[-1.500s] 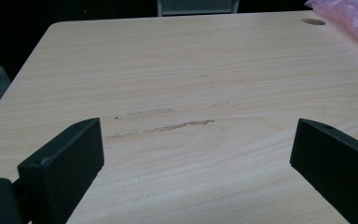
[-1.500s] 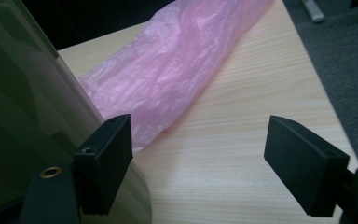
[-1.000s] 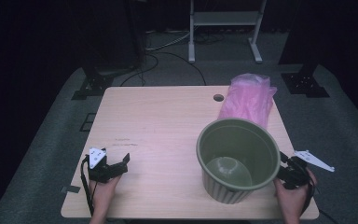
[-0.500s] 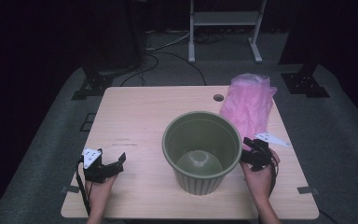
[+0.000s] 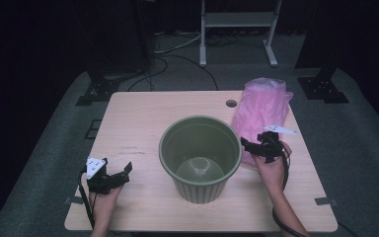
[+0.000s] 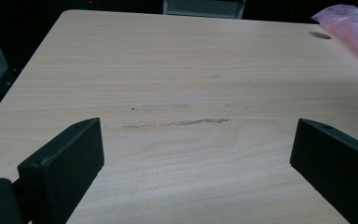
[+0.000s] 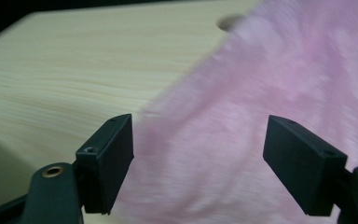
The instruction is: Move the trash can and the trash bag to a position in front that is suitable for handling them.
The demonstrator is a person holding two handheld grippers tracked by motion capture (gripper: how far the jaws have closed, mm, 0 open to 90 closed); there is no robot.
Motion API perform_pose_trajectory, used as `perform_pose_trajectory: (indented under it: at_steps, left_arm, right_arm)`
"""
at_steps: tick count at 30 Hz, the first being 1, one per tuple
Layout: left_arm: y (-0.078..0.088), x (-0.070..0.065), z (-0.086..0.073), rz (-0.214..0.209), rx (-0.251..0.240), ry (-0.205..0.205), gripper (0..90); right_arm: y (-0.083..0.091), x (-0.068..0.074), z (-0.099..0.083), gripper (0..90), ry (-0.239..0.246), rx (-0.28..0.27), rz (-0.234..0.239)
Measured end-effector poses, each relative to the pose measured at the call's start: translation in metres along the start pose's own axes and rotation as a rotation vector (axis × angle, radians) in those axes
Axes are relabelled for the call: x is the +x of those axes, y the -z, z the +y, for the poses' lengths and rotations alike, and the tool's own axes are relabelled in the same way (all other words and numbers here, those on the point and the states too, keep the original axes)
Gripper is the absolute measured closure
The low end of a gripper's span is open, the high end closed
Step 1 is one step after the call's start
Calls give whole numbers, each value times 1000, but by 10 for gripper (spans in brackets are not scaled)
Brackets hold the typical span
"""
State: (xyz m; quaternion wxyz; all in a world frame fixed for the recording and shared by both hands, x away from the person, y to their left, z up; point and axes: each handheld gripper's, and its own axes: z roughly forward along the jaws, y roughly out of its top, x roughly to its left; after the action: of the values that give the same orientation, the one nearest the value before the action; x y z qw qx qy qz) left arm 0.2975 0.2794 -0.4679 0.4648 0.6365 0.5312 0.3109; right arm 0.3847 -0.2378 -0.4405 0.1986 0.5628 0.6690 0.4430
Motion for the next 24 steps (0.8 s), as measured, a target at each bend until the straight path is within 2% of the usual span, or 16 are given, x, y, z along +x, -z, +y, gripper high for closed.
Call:
perform_pose_trajectory:
  at_steps: [1,2,5,8,10,11,12,13,14,15,16,20,21,22,23,24]
  left_arm:
    - [0,0,0,1,0,-3,15]
    - [0,0,0,2,0,-3,15]
    - [0,1,-1,3,0,4,15]
    - [0,1,-1,3,4,5,15]
    - [0,1,-1,2,4,6,15]
    - [0,1,-1,0,5,8,15]
    - [0,1,-1,0,5,8,15]
    - [0,1,-1,-5,9,8,15]
    - [-1,0,-1,-6,10,7,15]
    - [-1,-1,-2,-11,13,8,15]
    - [-1,-1,-2,-14,13,8,15]
    - [-1,-3,-2,-15,15,5,15]
    - [-1,-4,-2,-15,18,1,15]
    - [-1,-4,-2,-17,16,2,15]
    - [-1,-4,-2,-17,16,2,15]
    - [-1,-5,-2,-18,16,1,15]
  right_arm:
    - [-10,-15,-2,236,-15,58,-23]
    - [-14,-19,-3,236,-16,76,-31]
    - [-26,-25,-10,247,21,147,-79]
    - [-33,-25,-16,362,60,189,-140]
    - [-32,-23,-18,480,97,183,-186]
    - [-32,-23,-18,512,117,188,-195]
    - [-32,-23,-18,512,117,188,-195]
    - [-29,-23,-20,689,137,175,-183]
    - [-29,-23,-20,689,137,175,-183]
    - [-26,-25,-21,836,150,175,-162]
    - [-25,-26,-22,889,155,181,-155]
    - [-14,-32,-23,900,191,233,-79]
    - [-9,-35,-24,900,191,245,-58]
    - [-3,-38,-26,900,190,262,-15]
    - [-3,-38,-26,900,190,262,-15]
    - [3,-41,-29,900,193,276,10]
